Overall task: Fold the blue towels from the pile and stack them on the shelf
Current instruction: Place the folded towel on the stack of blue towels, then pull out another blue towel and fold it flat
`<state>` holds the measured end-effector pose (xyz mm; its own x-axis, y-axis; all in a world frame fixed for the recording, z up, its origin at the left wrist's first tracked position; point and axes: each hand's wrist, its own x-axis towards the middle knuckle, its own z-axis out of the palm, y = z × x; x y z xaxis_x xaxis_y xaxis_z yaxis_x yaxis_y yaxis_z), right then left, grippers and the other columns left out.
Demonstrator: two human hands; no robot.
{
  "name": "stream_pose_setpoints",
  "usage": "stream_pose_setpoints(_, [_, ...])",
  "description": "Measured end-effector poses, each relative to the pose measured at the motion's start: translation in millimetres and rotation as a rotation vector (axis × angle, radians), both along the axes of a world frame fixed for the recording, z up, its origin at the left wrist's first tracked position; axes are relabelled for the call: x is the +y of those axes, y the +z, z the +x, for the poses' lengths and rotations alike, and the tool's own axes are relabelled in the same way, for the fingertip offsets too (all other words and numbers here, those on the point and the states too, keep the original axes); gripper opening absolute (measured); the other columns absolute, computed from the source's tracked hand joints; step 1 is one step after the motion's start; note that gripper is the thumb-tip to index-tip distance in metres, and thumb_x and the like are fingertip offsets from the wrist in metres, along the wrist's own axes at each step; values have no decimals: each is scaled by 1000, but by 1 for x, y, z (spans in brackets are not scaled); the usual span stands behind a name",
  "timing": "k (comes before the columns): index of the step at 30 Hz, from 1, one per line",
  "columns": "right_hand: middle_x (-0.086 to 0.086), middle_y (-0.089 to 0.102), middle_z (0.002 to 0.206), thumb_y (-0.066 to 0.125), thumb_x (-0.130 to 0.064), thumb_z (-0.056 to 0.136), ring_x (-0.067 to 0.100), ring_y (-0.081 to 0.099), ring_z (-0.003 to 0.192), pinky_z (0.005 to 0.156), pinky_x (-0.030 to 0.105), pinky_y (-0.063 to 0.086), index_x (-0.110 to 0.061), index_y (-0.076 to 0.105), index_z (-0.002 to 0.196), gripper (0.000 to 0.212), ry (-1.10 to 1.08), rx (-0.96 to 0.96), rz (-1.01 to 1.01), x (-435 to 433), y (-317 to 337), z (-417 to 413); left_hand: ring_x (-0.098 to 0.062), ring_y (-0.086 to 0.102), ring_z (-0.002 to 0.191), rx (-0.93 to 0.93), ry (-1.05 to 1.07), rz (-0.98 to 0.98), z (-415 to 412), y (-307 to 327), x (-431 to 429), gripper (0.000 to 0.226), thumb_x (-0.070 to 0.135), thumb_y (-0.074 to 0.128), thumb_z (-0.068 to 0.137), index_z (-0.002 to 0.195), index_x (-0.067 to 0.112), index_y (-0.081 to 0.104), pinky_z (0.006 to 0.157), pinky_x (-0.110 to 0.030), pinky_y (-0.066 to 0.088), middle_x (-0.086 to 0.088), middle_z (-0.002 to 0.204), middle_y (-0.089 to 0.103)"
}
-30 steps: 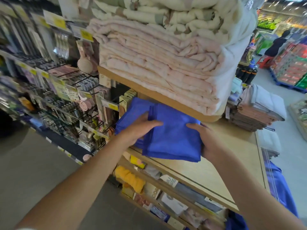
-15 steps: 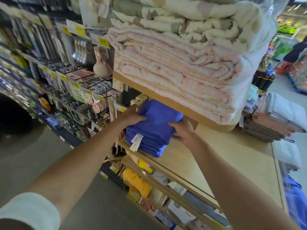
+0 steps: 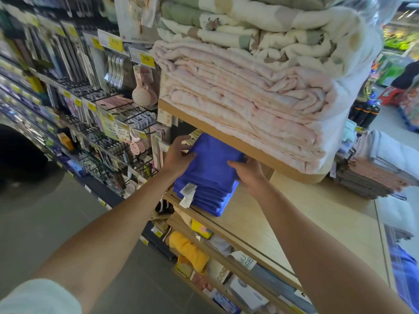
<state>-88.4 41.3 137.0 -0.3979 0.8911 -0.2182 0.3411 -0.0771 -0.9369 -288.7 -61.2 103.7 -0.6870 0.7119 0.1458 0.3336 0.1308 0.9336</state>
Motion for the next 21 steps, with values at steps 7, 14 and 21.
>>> stream_pose_setpoints(7, [11,66,124,71,-16,94,32,67,109,93,54,59,-21,56,111,23,-11,-12,-109,4,-9,14,-19,59,119,256,-80,-214,5,-3,-8,41,9,53,95,133,24,59,88,-28,45,0,134,60])
stream_pose_setpoints(14, [10,67,117,64,-29,98,29,68,105,90,47,60,-11,63,121,29,23,-81,2,1,-5,23,-24,36,144,723,-273,-526,55,13,12,48,49,32,105,150,34,40,114,-56,32,6,159,36])
stream_pose_setpoints(21, [-1,67,106,56,-28,104,16,65,89,75,34,53,-24,66,109,12,-26,4,24,9,-28,114,-21,52,121,933,-66,7,115,13,-6,19,20,58,92,105,25,71,96,-44,43,6,122,63])
